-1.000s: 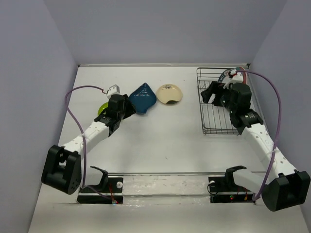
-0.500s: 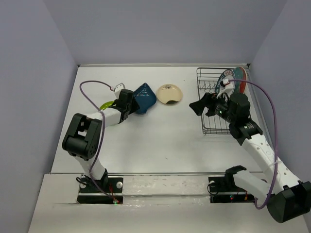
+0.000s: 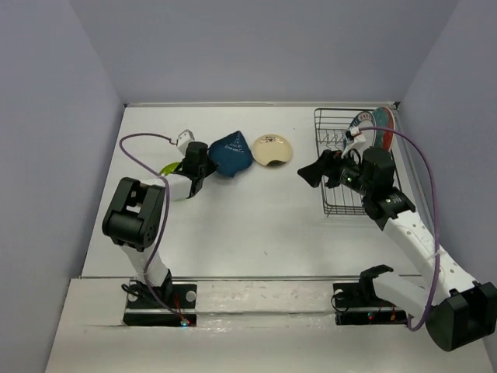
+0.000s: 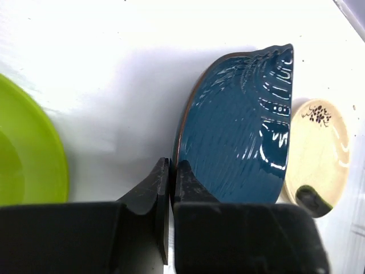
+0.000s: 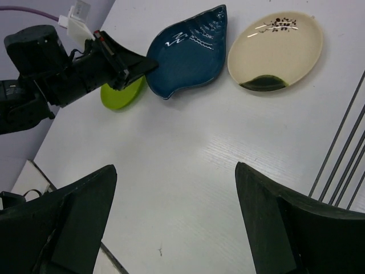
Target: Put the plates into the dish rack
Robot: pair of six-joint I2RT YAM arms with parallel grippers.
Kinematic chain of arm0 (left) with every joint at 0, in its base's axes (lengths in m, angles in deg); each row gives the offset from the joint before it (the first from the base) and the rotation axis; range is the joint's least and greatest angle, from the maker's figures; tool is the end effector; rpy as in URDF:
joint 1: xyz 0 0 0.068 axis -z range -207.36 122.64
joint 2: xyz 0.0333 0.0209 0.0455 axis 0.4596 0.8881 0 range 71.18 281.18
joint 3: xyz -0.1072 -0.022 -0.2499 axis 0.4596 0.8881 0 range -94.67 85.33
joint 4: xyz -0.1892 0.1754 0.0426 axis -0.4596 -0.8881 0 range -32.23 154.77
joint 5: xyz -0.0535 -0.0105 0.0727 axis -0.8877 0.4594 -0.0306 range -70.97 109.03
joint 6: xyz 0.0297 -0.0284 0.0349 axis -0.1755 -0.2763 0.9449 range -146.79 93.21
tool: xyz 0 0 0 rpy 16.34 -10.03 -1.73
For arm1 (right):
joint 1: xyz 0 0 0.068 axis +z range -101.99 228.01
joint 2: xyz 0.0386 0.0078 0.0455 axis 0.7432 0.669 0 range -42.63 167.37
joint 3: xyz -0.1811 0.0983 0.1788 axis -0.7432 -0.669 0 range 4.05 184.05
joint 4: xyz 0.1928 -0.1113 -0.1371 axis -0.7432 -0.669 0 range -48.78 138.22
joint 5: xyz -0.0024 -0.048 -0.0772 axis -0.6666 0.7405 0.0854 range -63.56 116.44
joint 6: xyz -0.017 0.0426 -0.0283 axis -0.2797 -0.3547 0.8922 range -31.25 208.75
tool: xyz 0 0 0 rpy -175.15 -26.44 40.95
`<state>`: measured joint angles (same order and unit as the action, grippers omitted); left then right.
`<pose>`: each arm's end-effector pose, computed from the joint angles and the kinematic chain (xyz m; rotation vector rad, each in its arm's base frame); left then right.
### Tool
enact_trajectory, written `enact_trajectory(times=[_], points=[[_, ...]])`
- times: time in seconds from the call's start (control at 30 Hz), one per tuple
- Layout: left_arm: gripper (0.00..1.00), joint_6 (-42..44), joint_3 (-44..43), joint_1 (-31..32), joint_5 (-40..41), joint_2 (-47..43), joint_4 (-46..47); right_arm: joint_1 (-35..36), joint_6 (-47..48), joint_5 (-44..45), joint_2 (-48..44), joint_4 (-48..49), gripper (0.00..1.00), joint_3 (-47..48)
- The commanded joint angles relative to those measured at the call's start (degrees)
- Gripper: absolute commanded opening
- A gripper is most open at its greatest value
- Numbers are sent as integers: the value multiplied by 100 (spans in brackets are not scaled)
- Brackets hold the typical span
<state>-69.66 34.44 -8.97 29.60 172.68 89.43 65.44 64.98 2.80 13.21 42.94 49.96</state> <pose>0.3554 -0.1113 0.1732 -0.5499 1.9751 -0.4894 0.2117 0.0815 0.3209 -0.1964 1.8950 0.8745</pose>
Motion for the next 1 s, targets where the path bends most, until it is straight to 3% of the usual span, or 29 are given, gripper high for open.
enact_trajectory(times=[0.0,0.27,0.37,0.53,0.8,0.97], points=[[6,113,588,15,411,-692,214,137,-119,-229,155,457,90,-47],[6,-247,1599,15,341,-2878,381,752,-777,-370,1025,1414,91,-29],[6,-493,2037,85,95,-3740,469,955,-1261,-264,1394,2028,93,-126],[6,-906,2619,410,-414,-4908,723,1165,-1691,-27,1957,2250,95,259],[6,-1197,3076,938,-775,-5754,1013,1772,-1877,70,2906,2699,95,779],[6,-1285,3217,1210,-644,-5992,1347,1843,-2175,0,3188,3129,87,700]])
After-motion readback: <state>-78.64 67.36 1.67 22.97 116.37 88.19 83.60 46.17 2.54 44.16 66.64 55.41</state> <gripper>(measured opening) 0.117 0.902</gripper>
